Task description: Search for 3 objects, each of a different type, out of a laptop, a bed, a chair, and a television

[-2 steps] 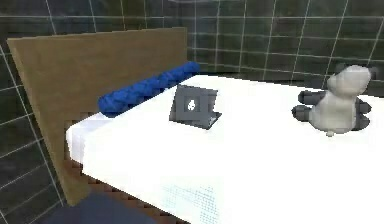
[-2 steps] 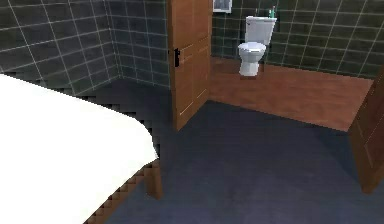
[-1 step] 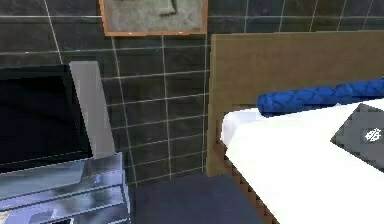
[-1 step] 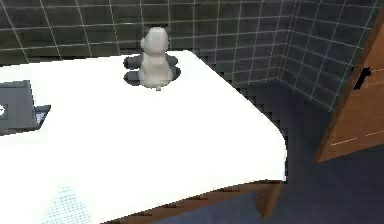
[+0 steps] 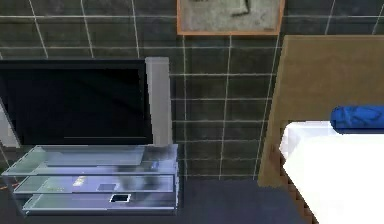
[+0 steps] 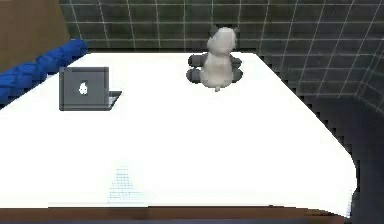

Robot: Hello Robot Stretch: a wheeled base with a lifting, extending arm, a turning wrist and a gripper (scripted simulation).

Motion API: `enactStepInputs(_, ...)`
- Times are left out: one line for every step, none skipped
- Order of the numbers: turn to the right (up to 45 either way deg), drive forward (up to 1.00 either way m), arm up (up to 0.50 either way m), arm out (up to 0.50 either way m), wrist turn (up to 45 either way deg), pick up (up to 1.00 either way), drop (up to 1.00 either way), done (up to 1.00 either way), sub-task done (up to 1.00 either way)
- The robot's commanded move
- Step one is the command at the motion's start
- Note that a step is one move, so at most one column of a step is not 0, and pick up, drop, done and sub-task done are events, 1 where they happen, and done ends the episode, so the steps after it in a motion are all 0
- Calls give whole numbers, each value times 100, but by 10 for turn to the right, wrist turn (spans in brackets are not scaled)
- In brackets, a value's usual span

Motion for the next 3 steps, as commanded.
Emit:
enactStepInputs(0,45,0,0,0,0,0,0,0)
enactStepInputs(-390,0,0,0,0,0,0,0,0)
enactStepInputs(0,0,0,0,0,0,0,100,0)
